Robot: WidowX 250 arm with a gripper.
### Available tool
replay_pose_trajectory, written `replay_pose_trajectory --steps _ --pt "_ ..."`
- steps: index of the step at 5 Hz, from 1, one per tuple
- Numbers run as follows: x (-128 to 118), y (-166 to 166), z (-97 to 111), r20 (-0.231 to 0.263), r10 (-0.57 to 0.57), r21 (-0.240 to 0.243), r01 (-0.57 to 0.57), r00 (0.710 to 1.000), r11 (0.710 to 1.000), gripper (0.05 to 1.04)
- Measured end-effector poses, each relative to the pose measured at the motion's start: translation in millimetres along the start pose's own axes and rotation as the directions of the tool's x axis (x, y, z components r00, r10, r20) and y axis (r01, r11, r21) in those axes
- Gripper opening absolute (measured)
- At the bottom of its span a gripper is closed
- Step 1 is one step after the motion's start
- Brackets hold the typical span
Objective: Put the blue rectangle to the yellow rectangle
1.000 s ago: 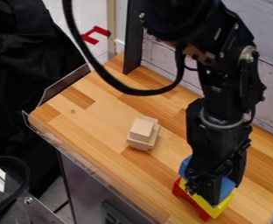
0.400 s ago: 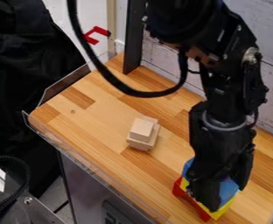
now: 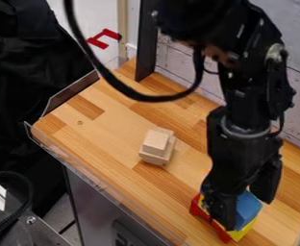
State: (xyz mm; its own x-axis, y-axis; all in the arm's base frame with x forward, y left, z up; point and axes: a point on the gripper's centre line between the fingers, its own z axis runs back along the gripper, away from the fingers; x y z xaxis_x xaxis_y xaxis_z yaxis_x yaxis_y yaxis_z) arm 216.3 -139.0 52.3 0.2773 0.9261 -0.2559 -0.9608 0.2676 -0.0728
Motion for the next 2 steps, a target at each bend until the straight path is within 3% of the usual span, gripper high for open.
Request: replay_pose_trajectory --steps 1,2 --pt "6.8 0.0 18.1 0.023 -0.021 -0.031 0.021 1.0 0.999 1.001" --pt "19.6 -2.0 46.4 0.097 -0.042 -0.035 0.045 0.994 0.998 1.001"
